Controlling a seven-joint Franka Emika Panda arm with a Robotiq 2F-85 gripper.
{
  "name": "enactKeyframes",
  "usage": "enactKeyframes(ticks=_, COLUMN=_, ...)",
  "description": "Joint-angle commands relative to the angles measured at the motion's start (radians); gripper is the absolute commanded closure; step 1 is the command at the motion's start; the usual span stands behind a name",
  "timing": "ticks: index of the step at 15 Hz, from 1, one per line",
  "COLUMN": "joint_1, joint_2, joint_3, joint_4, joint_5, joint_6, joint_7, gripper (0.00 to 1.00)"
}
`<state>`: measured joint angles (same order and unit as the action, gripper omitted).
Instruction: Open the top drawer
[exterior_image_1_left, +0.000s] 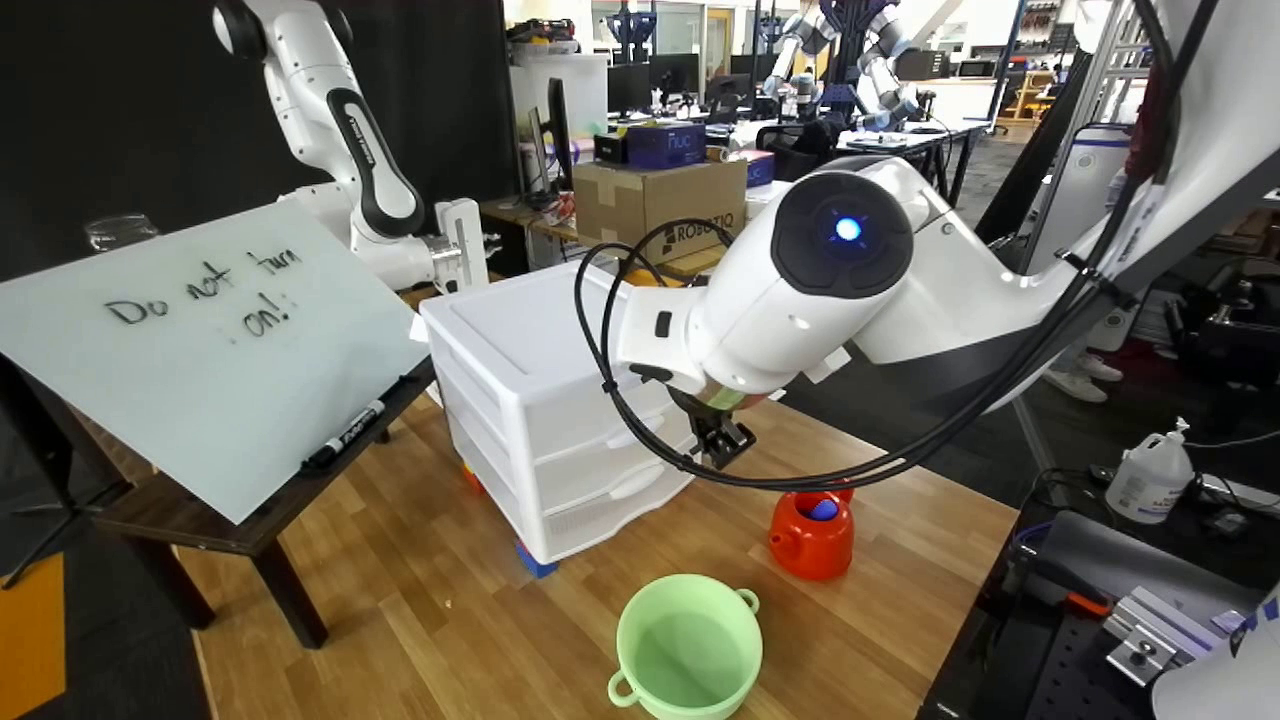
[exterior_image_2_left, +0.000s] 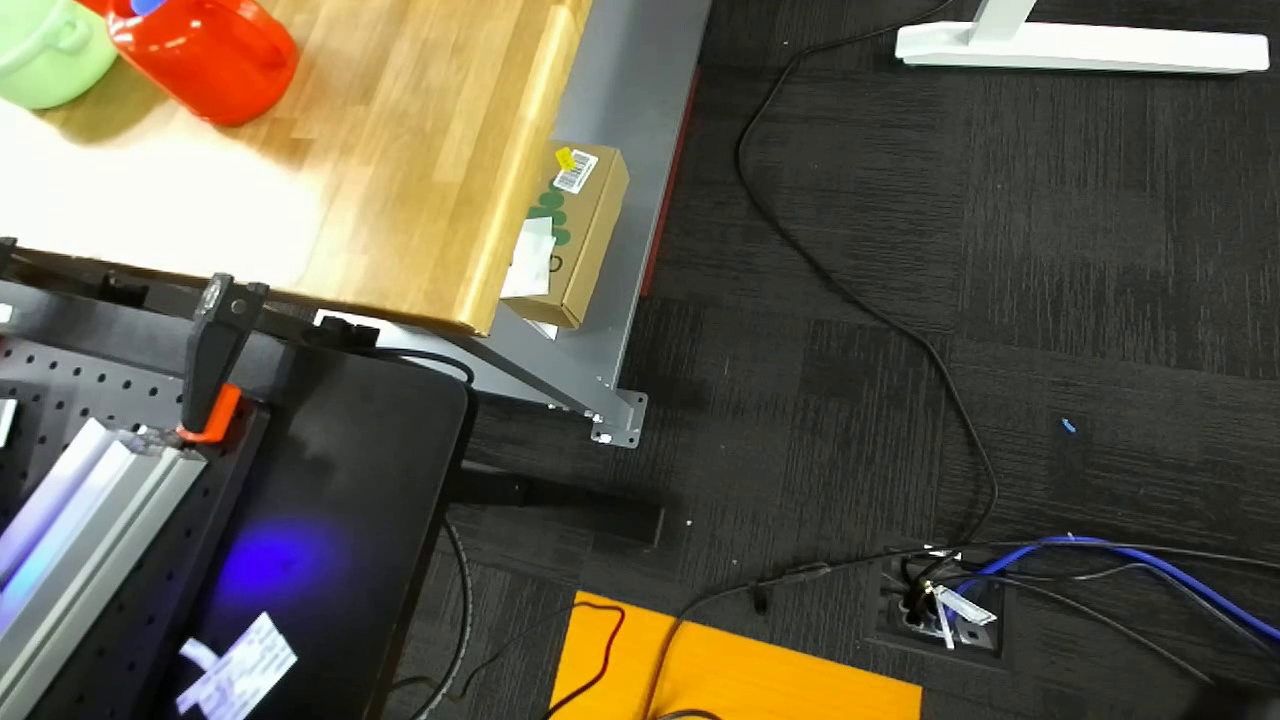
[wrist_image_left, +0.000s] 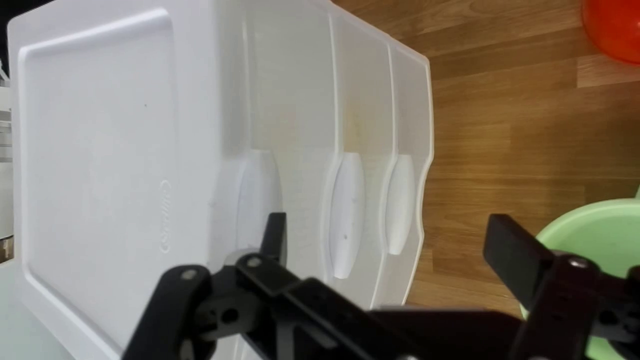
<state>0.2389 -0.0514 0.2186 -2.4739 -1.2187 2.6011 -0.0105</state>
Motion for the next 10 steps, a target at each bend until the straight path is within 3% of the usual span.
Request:
enactKeyframes(ticks=1, joint_1=-0.004, joint_2=-0.005, joint_3=0.005, joint_4=0.003, joint_5=-0.022, joint_6=-0.012, joint_7=0.008, gripper=0.0)
enactKeyframes(ticks=10, joint_1=0.014, joint_2=-0.027, joint_3=0.037, joint_4=0.019, joint_5=-0.131, joint_6=-0.112, joint_7=0.049, gripper=0.0)
